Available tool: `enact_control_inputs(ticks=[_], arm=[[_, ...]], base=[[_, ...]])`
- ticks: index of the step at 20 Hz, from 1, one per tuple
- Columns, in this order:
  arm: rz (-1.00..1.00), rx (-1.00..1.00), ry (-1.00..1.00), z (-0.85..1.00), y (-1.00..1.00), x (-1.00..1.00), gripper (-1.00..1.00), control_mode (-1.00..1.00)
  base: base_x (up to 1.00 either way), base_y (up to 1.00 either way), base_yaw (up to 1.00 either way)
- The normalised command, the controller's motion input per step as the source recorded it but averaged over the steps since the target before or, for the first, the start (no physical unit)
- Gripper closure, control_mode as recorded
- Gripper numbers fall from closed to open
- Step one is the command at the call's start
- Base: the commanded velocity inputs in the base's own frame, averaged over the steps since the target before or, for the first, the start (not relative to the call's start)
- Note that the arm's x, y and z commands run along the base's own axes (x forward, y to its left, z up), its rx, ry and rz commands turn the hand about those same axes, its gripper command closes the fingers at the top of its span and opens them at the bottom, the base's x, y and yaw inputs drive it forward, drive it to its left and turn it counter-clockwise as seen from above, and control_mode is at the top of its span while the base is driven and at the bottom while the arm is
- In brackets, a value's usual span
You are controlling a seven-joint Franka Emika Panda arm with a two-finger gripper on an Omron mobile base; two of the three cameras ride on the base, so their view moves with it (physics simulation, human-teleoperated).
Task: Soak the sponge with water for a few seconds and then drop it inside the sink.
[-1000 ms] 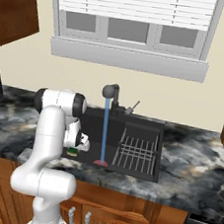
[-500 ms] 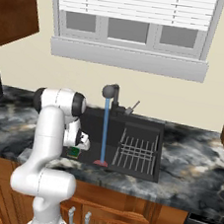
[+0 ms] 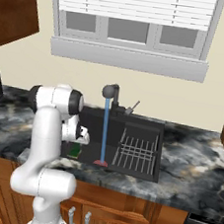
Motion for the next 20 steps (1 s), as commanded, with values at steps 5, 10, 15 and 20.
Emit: enact_control_inputs(ticks=[5,10,15,20], arm=[[0.0,0.0,0.0,0.72,0.11,0.0,-1.0,-1.0],[0.0,0.0,-0.02,0.73,0.06,0.0,-1.0,-1.0],[0.0,0.0,-0.05,0.79,0.0,0.0,-1.0,-1.0],[0.0,0.0,-0.01,0.82,0.0,0.0,-1.0,-1.0]], base=[[0.0,0.0,0.0],[0.0,0.0,0.0],[0.0,0.0,0.0],[0.0,0.0,0.0]])
